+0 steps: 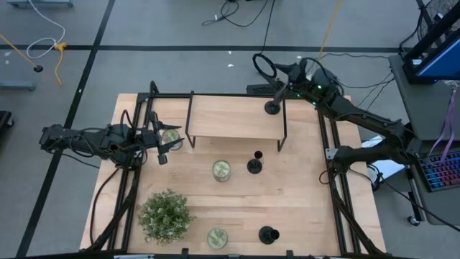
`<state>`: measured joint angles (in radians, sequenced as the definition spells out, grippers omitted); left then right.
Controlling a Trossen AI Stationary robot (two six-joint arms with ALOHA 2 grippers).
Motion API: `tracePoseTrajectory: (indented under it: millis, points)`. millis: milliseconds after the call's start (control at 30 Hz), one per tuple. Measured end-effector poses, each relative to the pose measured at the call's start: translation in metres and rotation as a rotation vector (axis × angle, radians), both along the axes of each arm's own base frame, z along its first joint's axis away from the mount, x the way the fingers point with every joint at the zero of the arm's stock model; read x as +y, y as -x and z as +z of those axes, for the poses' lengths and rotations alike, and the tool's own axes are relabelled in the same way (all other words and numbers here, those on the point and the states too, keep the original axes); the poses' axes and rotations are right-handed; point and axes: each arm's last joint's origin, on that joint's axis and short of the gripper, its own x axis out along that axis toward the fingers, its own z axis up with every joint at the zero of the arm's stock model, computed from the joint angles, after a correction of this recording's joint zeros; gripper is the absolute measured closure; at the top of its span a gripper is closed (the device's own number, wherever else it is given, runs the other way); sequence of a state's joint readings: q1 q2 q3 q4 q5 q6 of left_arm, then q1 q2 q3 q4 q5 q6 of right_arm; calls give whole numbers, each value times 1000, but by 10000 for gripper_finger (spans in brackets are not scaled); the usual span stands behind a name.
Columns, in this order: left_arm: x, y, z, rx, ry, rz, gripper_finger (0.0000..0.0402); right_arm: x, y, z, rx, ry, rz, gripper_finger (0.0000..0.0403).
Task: Pick & Place candle stick holders
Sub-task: Put the top black candle holder on the shelf
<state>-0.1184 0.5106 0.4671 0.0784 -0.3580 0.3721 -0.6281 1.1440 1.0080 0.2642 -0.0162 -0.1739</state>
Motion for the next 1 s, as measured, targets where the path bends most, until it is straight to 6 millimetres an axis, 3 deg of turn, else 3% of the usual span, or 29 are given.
tracePoseTrajectory:
  millis: [233, 367, 600, 767, 1000]
  points:
    - [0, 0, 0, -4, 19, 0, 204, 37, 15, 25, -43, 124, 99, 124]
    - [0, 0, 0, -5, 19, 0, 204, 68, 15, 24, 20, 96, 337, 129]
    - [0, 0, 0, -5, 19, -1, 204, 121, 7, -3, 232, -134, 774, 136]
    - [0, 0, 0, -7, 27, -1, 204, 153, 0, -34, 369, -129, 926, 137]
    - [0, 0, 0, -10, 40, -1, 204, 171, 2, -88, 511, -160, 722, 137]
